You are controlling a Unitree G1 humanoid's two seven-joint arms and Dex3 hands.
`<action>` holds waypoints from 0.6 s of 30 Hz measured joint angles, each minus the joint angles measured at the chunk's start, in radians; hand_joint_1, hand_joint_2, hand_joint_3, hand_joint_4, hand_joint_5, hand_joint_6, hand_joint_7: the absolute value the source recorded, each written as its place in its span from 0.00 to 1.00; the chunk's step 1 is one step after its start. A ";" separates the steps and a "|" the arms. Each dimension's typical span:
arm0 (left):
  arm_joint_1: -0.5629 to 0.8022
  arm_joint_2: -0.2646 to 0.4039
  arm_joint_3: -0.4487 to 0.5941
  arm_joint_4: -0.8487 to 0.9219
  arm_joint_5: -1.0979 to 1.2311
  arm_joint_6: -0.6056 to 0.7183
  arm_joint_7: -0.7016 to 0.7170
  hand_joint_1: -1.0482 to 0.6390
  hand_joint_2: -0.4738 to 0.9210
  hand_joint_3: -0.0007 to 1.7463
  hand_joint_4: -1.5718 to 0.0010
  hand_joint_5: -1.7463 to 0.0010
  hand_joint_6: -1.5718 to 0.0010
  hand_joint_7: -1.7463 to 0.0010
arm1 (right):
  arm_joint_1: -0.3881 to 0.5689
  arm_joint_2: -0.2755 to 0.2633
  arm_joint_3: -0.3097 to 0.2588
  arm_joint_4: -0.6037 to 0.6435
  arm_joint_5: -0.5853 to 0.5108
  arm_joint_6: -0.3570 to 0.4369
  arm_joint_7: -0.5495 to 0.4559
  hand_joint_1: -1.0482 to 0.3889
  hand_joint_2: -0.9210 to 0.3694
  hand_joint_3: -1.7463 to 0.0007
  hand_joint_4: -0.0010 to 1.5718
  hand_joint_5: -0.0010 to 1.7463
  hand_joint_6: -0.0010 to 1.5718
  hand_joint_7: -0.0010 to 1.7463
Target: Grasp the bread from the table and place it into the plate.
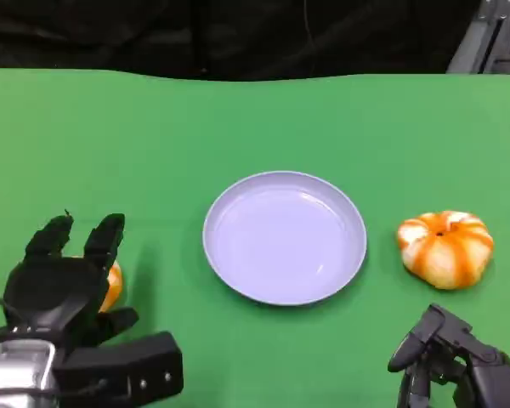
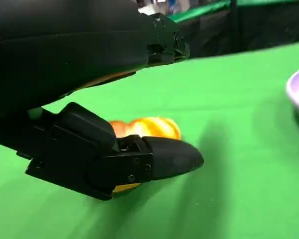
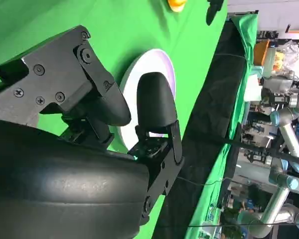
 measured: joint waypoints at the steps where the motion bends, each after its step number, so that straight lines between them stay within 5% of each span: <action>1: -0.019 0.001 -0.007 0.029 -0.011 0.011 -0.010 0.09 0.80 0.62 1.00 1.00 1.00 1.00 | 0.000 0.000 0.000 0.000 0.000 0.000 0.000 0.63 0.31 0.10 0.57 1.00 0.38 1.00; 9: -0.167 0.008 -0.070 0.294 -0.097 0.076 -0.085 0.10 0.68 0.62 0.97 0.98 0.97 0.98 | 0.000 -0.001 0.002 0.001 -0.001 -0.003 -0.004 0.62 0.31 0.10 0.58 1.00 0.39 1.00; 11: -0.192 0.003 -0.077 0.318 -0.123 0.091 -0.099 0.13 0.69 0.58 0.99 0.82 0.99 0.87 | 0.000 -0.001 0.003 0.001 -0.002 -0.003 -0.004 0.61 0.31 0.09 0.58 1.00 0.39 1.00; 13: -0.209 0.002 -0.081 0.321 -0.152 0.111 -0.121 0.13 0.69 0.58 1.00 0.78 1.00 0.84 | 0.001 -0.001 0.002 0.000 -0.002 -0.003 -0.004 0.61 0.31 0.09 0.58 1.00 0.39 1.00; 14: -0.215 0.002 -0.084 0.321 -0.158 0.120 -0.127 0.23 0.60 0.67 0.97 0.42 0.96 0.61 | 0.002 -0.001 0.003 0.001 -0.002 -0.003 -0.004 0.62 0.31 0.09 0.58 1.00 0.39 1.00; 15: -0.217 0.002 -0.086 0.318 -0.169 0.127 -0.135 0.28 0.57 0.70 0.93 0.23 0.93 0.48 | 0.002 -0.001 0.003 0.000 -0.001 -0.003 -0.004 0.62 0.31 0.09 0.58 1.00 0.39 1.00; 16: -0.217 0.003 -0.088 0.314 -0.182 0.129 -0.141 0.31 0.56 0.72 0.86 0.13 0.88 0.41 | 0.002 -0.001 0.003 0.000 0.000 -0.003 -0.003 0.62 0.31 0.09 0.57 1.00 0.39 1.00; 18: -0.214 0.006 -0.091 0.292 -0.201 0.117 -0.134 0.35 0.60 0.65 0.56 0.06 0.60 0.31 | 0.004 -0.002 0.003 0.000 0.000 -0.003 -0.002 0.62 0.31 0.09 0.57 1.00 0.39 1.00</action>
